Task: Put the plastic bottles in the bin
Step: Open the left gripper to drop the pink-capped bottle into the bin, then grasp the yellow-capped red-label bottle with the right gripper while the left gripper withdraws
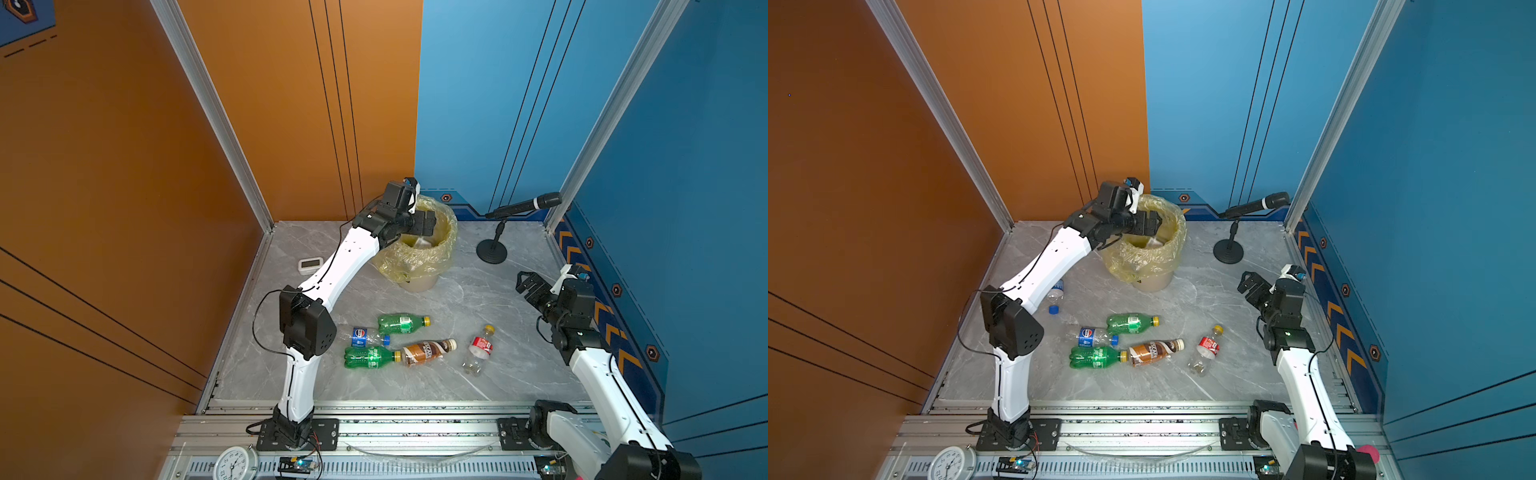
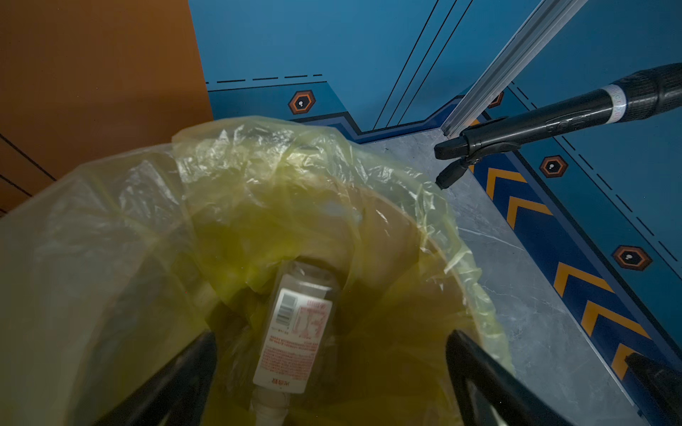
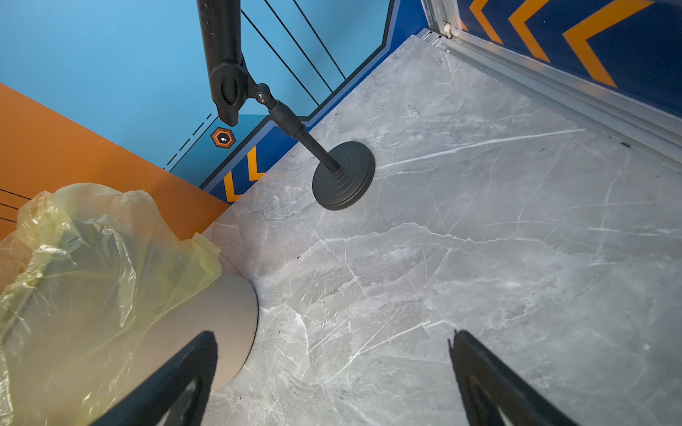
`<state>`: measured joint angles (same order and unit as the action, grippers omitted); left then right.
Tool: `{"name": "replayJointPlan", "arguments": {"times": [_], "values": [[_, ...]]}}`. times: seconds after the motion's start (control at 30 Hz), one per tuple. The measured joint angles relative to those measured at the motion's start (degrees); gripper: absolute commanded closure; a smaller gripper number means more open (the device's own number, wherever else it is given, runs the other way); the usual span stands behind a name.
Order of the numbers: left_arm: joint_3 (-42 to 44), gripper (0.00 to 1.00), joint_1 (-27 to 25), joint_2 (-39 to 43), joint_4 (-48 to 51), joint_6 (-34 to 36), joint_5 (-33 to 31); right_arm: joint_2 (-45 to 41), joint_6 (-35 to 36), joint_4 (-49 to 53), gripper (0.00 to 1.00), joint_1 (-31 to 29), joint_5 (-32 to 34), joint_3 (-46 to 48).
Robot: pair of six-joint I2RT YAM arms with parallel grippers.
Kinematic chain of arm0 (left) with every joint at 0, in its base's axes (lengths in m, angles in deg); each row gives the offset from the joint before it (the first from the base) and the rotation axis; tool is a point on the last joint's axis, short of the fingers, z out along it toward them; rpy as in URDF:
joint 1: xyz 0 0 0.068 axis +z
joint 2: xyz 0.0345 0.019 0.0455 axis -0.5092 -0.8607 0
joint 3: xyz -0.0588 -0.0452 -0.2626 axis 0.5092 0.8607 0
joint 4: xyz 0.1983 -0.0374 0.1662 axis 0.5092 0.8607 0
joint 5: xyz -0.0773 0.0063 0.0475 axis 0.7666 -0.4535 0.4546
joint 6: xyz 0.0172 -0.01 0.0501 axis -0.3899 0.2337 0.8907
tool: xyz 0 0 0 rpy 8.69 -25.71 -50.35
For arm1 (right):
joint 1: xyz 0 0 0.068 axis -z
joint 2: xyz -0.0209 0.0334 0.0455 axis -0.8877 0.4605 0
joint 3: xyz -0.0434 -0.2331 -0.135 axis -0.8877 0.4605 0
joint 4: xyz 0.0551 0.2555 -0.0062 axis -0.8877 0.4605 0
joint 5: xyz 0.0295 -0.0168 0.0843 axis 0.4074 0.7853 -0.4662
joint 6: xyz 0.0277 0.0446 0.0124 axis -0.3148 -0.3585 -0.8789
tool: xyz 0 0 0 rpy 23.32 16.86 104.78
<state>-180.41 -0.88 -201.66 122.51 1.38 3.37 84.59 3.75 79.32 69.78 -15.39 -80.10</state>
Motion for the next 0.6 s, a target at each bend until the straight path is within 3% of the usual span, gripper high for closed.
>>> {"name": "replayJointPlan", "arguments": {"times": [0.13,0.27,0.47,0.6], "values": [[2.4,0.02,-0.4,5.3,-1.0,0.1,0.0,0.2,-0.8,1.2,0.00,0.0,0.0,0.0],[12.2,0.02,-0.5,17.0,-6.5,0.1,-1.0,1.1,-1.4,3.0,0.00,-0.1,-0.3,0.0],[41.0,0.02,-0.5,41.7,-18.4,-0.8,-8.7,3.2,-2.5,9.6,0.00,-3.9,-0.4,-0.2],[63.2,0.02,-0.4,56.8,-19.6,-5.0,-15.3,3.5,-4.1,16.3,0.00,-10.0,0.3,-0.2]]}}
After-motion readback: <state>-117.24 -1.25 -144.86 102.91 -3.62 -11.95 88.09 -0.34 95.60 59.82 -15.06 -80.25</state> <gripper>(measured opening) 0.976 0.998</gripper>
